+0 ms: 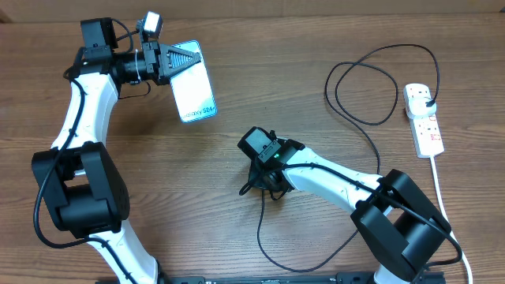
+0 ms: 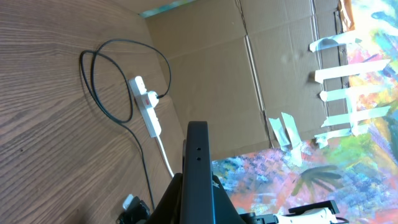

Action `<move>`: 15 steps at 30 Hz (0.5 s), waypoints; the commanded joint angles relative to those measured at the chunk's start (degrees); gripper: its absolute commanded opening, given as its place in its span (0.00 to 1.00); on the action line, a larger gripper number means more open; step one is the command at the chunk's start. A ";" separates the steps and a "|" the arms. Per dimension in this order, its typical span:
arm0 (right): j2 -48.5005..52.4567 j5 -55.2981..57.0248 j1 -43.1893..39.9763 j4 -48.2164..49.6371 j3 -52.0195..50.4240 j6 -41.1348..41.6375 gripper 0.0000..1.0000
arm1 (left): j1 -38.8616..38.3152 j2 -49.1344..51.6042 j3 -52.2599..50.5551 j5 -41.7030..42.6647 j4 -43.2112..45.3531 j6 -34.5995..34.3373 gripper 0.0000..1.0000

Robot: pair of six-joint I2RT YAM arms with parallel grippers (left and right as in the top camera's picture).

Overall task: Plug charger to phone and switch on socket
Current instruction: 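Close the right gripper on the cable connector and lift it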

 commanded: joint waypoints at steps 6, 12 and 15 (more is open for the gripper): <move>0.37 1.01 0.26 0.59 -0.33 0.46 0.09 | 0.15 -1.92 1.31 1.57 0.07 0.87 0.04; 0.37 0.96 0.26 0.59 -0.33 1.29 0.04 | 0.15 -1.95 1.31 1.57 0.07 0.87 0.04; 0.37 0.28 0.26 0.59 -0.33 1.27 0.04 | 0.15 -1.95 1.31 1.57 0.09 0.87 0.04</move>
